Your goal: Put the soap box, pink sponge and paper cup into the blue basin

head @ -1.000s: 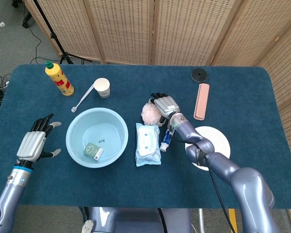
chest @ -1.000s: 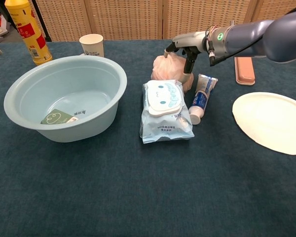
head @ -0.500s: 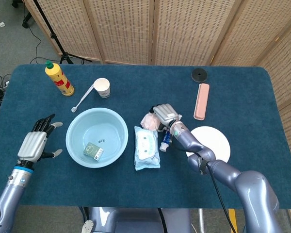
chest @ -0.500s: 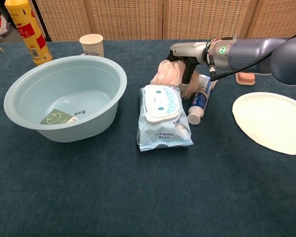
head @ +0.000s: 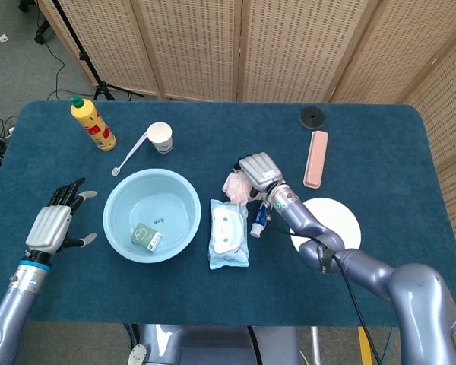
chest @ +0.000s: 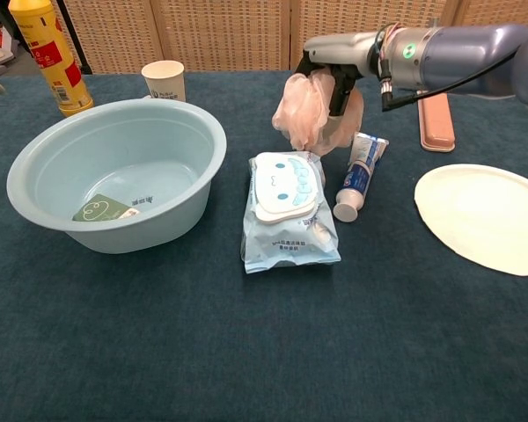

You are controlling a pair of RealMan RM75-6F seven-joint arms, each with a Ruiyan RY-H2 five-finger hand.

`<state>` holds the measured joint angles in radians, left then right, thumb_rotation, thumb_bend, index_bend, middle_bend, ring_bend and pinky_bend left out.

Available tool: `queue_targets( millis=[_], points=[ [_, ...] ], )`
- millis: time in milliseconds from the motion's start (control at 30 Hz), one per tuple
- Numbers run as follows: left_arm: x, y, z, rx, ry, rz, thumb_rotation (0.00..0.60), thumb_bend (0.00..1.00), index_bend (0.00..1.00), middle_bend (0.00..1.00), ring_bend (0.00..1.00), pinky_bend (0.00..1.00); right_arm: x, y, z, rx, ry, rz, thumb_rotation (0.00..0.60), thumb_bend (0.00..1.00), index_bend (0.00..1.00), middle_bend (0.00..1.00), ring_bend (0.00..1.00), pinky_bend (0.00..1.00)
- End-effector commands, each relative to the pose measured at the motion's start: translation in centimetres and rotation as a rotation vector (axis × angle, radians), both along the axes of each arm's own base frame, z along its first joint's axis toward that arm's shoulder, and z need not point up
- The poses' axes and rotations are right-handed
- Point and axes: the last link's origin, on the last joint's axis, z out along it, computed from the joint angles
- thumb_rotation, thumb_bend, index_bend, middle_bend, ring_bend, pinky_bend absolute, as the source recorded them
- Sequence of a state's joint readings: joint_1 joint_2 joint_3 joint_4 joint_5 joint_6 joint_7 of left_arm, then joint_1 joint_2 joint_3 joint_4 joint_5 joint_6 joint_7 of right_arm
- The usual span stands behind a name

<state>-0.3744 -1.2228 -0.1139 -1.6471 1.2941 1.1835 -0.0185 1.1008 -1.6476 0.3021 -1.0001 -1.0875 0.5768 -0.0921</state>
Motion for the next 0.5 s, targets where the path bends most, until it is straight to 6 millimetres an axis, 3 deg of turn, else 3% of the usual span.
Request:
queue_targets(
  millis=[33,300,500],
  points=[
    [0.0,0.0,0.0,-0.009,0.009,0.004,0.6,0.19,0.22,0.0,0.0,0.04,1.0,-0.2,2.1,-0.045,0.002,0.021,0.6,0.13,0.66,0.41,0.38,0.43],
    [0.1,-0.1,-0.1,-0.034,0.003,0.003,0.6,0.19,0.22,0.0,0.0,0.04,4.2,1.5,4.6,-0.093,-0.002,0.062,0.6,0.13,0.66,0.41,0.38,0.43],
    [0.3,-0.2,-0.1,-0.042,-0.007,-0.008,0.6,0.19,0.22,0.0,0.0,0.04,7.2,4.0,4.7,-0.089,-0.031,0.078,0.6,0.13,0.66,0.41,0.38,0.43]
  ],
)
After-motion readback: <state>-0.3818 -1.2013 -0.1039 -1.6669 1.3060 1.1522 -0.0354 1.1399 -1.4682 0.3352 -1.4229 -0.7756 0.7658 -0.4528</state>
